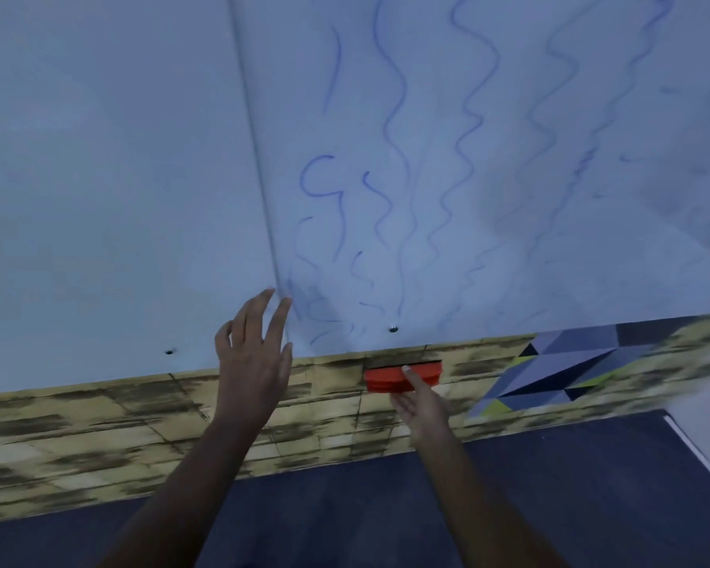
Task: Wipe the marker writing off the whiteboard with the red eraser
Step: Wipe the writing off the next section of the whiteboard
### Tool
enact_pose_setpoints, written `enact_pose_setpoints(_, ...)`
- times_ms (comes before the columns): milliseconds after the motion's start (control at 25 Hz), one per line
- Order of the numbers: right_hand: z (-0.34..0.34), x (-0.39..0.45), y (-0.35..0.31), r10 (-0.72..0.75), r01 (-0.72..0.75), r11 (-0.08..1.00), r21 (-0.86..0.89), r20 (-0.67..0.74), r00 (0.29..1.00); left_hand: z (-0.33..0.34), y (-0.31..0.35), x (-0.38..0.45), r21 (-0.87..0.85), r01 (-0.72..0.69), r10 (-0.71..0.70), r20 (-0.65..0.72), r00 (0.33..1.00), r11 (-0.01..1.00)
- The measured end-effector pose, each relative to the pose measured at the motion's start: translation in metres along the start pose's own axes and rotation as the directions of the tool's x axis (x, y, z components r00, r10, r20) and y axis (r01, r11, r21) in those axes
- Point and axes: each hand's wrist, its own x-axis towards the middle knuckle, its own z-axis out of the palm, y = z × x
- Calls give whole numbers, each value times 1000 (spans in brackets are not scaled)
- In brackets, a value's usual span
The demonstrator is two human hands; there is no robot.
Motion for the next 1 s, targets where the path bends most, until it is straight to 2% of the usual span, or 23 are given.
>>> enact_pose_setpoints(120, 30, 2, 11, 126, -134, 989, 68, 112, 986, -1, -11, 20, 106, -15, 23, -70, 997, 994)
enact_pose_setpoints(240, 60, 6, 17, 133, -148, 987, 70, 179, 975, -1, -26, 35, 255, -8, 12, -16, 1000, 967)
enact_pose_setpoints(360, 71, 6, 18, 146, -160, 985, 56, 203, 968, 7, -36, 37, 254, -40, 31, 40, 999, 966)
enact_pose_setpoints(640, 94, 6, 30, 119, -134, 987, 88, 161, 980, 43, -51, 36, 213, -123, 116, 43, 992, 969)
enact_pose_setpoints(840, 115, 5, 55, 88, -91, 996, 18, 116, 989, 65, -60, 25, 184, -180, 171, 63, 983, 966)
enact_pose_setpoints(1000, 117, -6, 45, 120, -115, 993, -37, 195, 973, 73, -64, 20, 186, -188, 190, 7, 982, 964)
